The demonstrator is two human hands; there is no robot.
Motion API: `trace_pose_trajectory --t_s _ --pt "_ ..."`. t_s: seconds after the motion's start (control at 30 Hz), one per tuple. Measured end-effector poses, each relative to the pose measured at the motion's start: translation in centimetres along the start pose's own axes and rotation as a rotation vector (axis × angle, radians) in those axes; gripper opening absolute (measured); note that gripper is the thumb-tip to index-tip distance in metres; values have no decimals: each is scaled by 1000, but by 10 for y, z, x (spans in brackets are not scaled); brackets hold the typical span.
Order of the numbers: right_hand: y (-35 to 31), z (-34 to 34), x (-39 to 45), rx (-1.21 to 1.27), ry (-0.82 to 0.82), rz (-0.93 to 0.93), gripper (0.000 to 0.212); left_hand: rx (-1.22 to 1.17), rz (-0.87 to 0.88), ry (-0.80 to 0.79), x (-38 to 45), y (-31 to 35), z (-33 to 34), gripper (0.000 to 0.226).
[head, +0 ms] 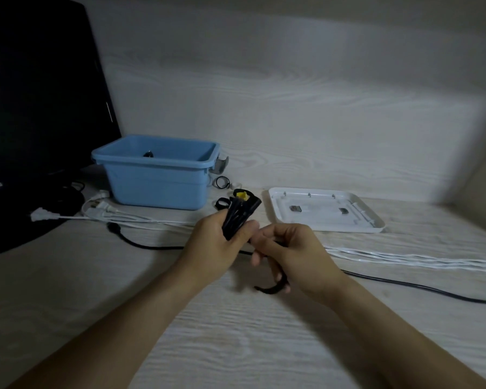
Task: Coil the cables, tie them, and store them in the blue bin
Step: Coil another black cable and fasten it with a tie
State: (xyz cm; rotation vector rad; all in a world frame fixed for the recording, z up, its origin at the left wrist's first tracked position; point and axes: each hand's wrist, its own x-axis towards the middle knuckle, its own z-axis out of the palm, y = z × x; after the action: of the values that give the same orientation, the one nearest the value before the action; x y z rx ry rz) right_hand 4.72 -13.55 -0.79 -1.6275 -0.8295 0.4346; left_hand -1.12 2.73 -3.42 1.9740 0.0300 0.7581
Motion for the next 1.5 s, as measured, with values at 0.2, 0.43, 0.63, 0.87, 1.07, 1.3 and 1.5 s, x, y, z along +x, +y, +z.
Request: trace_pose_trajectory --t_s 0.2,0.43,0.63,0.87,1.07,1.3,1.5 --pt "1 7 1 166 28 25 21 -63 -80 -55 -2 9 3 50" --pt "2 8 3 225 -18 43 23 -39 -35 -87 -3 14 0 49" --pt "8 16 4 493 -139 240 23 23 -40 -72 -3 9 2 65" --pt "4 16 2 727 -336 316 25 33 -92 111 0 14 2 48" --pt "-1 17 -1 700 -321 309 26 40 -76 225 0 16 6 34" --pt "-12 14 -5 349 -126 271 24 91 -23 200 3 6 8 46" --pt "-18 18 -12 252 -22 241 27 126 6 167 -1 14 7 46"
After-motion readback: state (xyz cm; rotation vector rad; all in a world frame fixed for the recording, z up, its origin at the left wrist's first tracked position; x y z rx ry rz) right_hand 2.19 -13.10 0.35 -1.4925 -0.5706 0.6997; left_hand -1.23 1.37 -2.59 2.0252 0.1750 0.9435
